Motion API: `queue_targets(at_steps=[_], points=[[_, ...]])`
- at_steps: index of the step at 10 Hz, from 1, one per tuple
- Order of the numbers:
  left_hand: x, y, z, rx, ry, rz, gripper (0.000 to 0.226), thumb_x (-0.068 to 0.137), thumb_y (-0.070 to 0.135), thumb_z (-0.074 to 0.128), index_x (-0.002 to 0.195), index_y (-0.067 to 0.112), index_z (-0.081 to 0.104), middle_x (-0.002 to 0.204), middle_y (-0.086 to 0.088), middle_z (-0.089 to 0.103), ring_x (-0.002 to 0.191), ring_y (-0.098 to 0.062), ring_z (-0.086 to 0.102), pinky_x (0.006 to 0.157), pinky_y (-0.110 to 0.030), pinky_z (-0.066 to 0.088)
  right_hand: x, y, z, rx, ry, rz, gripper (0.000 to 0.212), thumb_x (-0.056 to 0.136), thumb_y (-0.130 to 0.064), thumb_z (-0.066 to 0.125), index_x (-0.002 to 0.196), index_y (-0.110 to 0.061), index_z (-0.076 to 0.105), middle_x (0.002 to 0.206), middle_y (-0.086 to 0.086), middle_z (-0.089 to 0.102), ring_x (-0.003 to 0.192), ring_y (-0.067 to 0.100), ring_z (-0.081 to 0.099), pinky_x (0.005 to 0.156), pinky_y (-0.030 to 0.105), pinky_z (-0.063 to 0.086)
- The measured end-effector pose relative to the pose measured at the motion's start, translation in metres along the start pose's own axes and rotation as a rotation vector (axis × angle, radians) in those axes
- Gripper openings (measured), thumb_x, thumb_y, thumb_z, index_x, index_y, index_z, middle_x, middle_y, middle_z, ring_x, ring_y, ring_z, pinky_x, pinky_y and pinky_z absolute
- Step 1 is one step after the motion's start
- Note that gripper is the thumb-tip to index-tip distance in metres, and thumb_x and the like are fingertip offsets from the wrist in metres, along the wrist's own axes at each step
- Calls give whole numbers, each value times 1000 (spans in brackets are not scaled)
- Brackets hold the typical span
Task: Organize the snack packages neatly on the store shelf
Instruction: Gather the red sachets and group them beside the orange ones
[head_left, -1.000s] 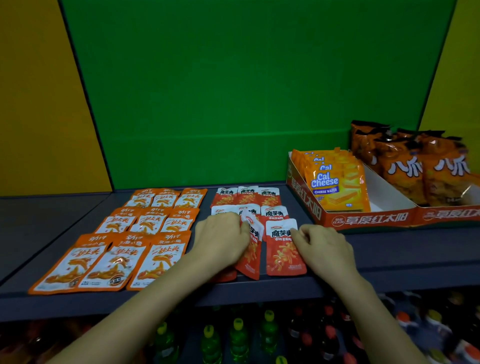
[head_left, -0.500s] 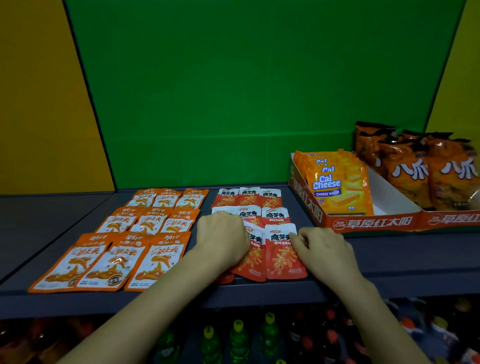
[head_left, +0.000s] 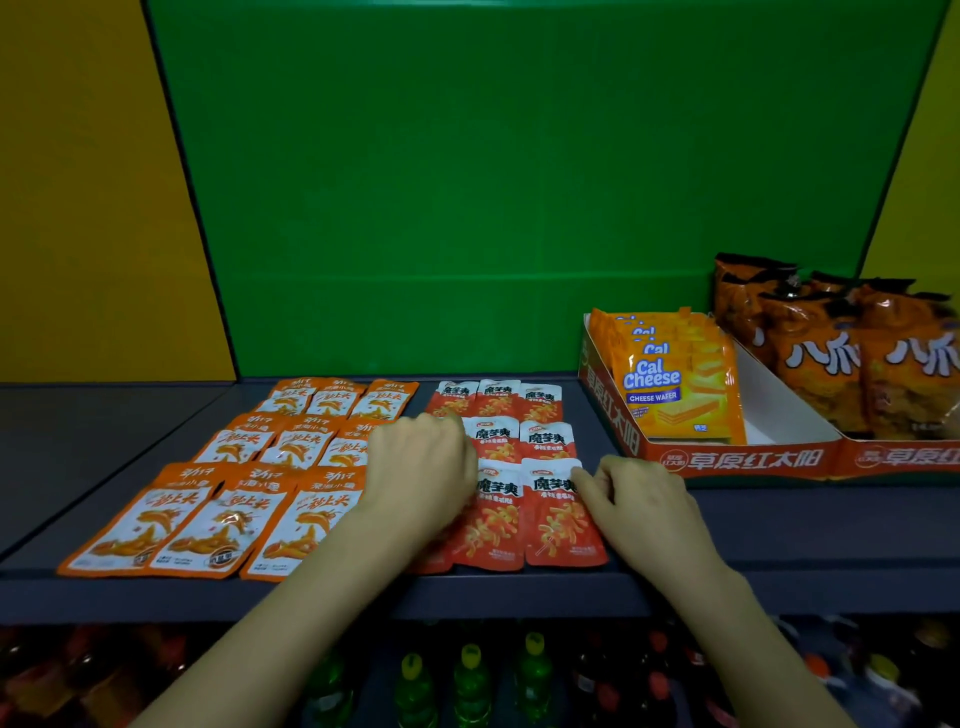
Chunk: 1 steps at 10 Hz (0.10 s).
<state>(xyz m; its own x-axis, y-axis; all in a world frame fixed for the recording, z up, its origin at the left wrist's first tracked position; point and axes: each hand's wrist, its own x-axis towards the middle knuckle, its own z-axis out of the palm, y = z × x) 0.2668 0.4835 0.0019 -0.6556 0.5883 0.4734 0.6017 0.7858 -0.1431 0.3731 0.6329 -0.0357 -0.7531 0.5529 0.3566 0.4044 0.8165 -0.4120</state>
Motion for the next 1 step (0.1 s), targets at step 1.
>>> queue_targets(at_steps=[1], points=[[-7, -18, -12, -127, 133, -54, 27, 96, 38, 36, 99, 16, 51, 91, -4, 66, 87, -28, 62, 54, -29, 31, -4, 3, -9, 74, 31, -40, 29, 94, -44, 45, 77, -20, 47, 77, -6, 57, 76, 15, 56, 62, 31, 44]])
